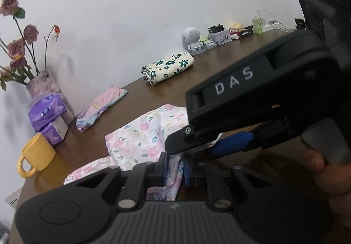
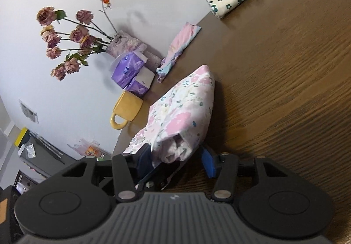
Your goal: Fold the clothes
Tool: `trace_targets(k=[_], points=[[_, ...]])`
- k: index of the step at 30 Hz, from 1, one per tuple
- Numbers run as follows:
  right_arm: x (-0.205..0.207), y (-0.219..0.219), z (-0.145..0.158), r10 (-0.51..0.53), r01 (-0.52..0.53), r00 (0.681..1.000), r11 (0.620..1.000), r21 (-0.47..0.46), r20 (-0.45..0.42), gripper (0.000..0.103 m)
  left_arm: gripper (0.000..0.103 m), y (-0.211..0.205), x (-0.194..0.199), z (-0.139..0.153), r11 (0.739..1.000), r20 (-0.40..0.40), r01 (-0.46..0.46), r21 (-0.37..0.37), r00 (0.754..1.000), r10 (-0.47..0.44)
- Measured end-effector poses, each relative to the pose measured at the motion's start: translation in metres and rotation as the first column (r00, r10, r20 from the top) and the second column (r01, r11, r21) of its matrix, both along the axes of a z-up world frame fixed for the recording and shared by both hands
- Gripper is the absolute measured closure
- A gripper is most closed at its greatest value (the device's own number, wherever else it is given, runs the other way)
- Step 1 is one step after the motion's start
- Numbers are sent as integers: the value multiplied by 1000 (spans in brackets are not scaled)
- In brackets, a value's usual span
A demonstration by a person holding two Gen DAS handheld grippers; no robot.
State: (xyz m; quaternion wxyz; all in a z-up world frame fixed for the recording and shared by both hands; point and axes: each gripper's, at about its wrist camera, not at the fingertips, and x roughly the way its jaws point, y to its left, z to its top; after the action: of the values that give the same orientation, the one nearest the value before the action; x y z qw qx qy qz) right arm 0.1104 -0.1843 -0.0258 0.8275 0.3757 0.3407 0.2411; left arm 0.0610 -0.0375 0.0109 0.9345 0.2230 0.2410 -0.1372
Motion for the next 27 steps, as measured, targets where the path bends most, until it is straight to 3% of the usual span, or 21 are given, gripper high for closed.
trace_targets(k=[27], points=[[19, 13, -4, -71, 72, 996, 997, 11, -52, 53, 89, 12, 4, 4, 996, -39, 11, -87, 999, -14]])
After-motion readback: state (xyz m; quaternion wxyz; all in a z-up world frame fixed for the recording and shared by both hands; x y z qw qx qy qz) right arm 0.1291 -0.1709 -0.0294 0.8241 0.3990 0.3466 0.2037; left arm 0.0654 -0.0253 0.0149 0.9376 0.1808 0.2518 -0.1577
